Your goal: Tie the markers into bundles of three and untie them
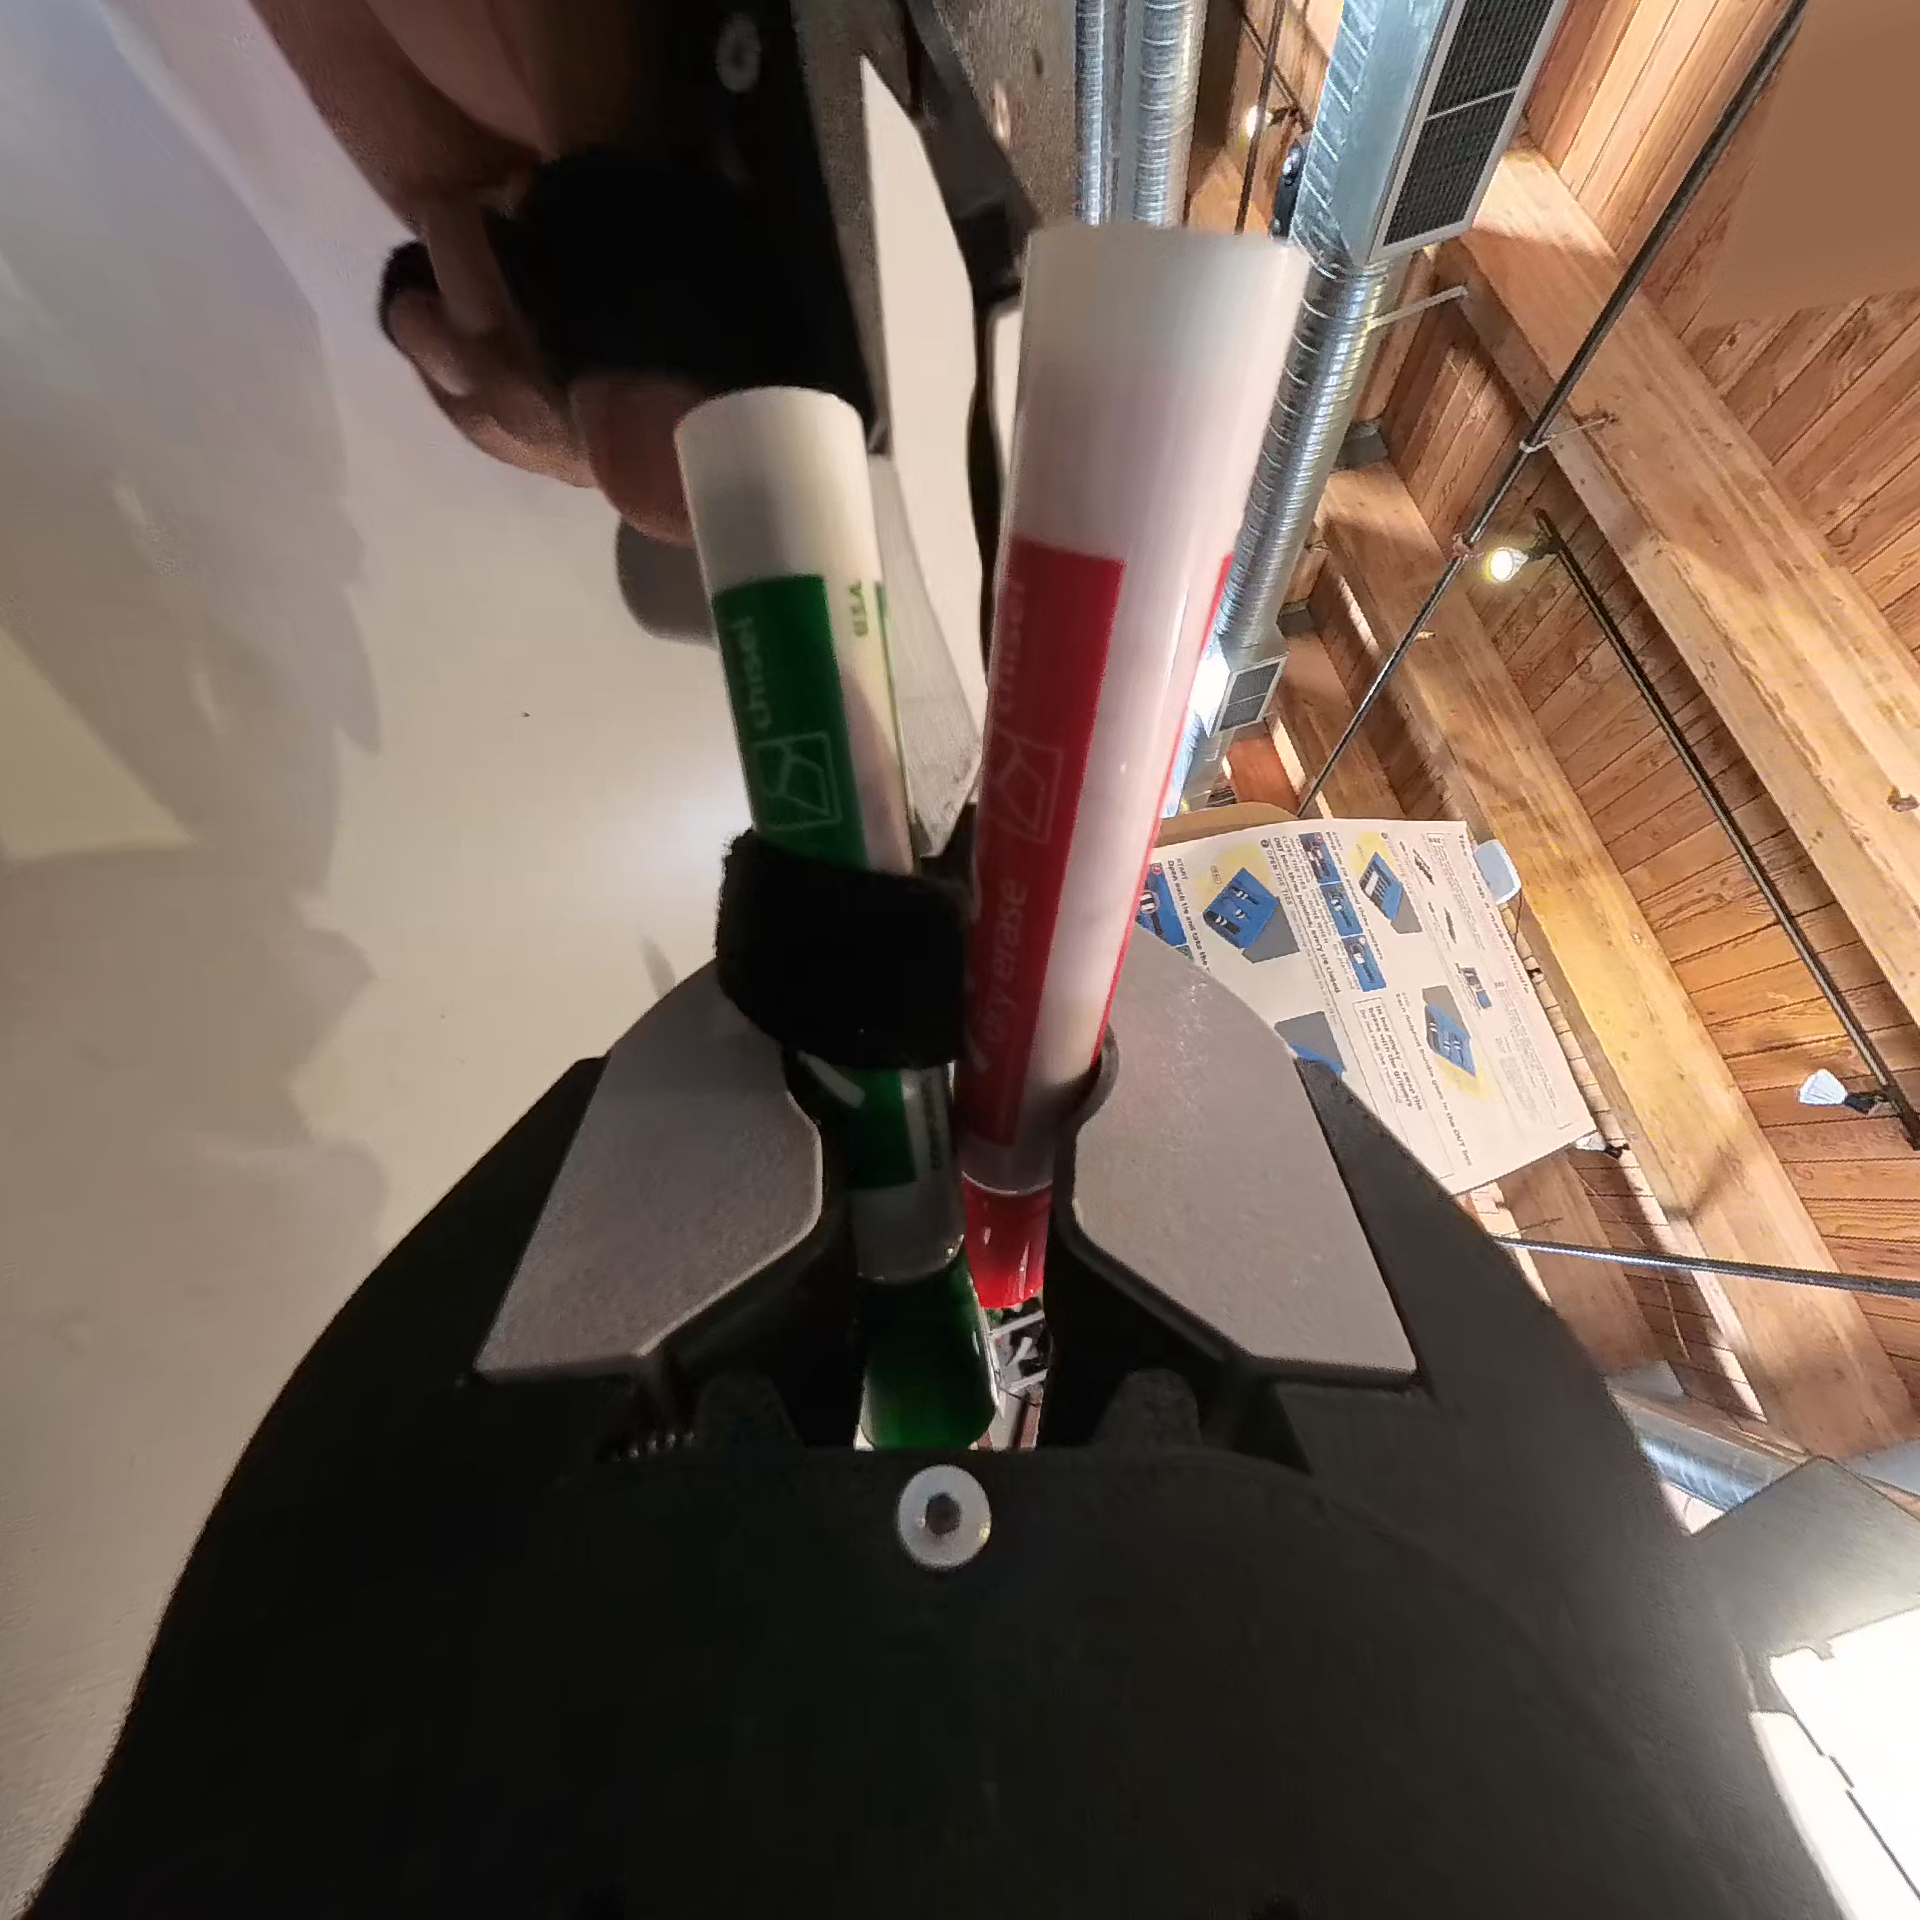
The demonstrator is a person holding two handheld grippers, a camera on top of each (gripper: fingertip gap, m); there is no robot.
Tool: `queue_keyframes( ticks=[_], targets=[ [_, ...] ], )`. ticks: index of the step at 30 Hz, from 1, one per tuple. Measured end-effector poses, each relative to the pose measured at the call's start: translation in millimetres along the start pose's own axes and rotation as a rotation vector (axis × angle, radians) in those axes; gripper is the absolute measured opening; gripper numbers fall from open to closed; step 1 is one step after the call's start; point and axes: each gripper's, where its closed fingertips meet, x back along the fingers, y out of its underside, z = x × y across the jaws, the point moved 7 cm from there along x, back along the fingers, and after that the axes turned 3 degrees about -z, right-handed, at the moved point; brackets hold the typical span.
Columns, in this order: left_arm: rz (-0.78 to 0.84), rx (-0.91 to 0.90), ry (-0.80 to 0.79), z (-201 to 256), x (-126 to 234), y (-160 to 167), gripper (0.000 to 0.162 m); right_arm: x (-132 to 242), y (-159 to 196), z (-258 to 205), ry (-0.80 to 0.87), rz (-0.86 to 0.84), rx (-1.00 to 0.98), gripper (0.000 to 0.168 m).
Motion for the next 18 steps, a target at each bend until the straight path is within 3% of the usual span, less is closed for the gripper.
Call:
queue_keyframes(
  ticks=[8, 15, 18],
  targets=[
    [-0.053, -0.505, -0.122, 17, 4, -4, 0.002, 1, -2, -5, -0.046, 0.027, -0.003, 0.040],
    [-0.073, -0.764, -0.130, 25, 9, -1, 0.001, 2, -7, -10, -0.084, 0.055, -0.007, 0.040],
    [-0.084, -0.793, -0.128, 26, 10, -1, 0.001, 2, -9, -12, -0.094, 0.062, -0.003, 0.040]
  ],
)
